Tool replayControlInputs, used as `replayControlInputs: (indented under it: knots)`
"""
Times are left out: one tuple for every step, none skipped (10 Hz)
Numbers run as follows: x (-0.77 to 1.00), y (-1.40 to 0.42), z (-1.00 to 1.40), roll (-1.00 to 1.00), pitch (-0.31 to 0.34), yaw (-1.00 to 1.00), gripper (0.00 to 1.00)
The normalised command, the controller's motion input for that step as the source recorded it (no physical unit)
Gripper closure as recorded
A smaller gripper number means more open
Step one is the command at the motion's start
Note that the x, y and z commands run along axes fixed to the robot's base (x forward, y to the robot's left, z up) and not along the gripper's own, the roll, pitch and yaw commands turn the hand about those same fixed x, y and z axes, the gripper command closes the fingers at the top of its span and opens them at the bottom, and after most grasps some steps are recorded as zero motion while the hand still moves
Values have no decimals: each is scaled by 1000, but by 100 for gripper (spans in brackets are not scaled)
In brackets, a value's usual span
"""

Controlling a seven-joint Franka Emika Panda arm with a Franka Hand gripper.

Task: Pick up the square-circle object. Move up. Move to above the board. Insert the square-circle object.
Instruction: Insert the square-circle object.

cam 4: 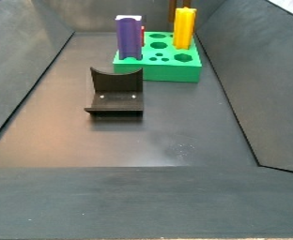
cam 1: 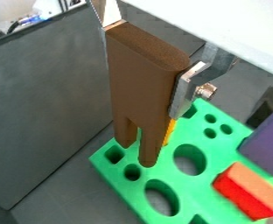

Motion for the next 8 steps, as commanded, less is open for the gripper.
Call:
replayControlInputs:
  knots:
    - [0, -231, -523, 253, 114, 23, 100]
    - [0, -217, -531, 240, 59, 34, 100]
    - [-9, -51, -449, 123, 17, 6, 100]
    - [-23, 0, -266, 21, 19, 0, 100]
    - [0, 0, -203, 0, 0, 0, 100]
    - [-3, 0, -180, 0, 0, 0, 100]
    - [0, 0, -186, 0, -3, 0, 100]
    - [43, 0, -189, 0, 0, 0, 100]
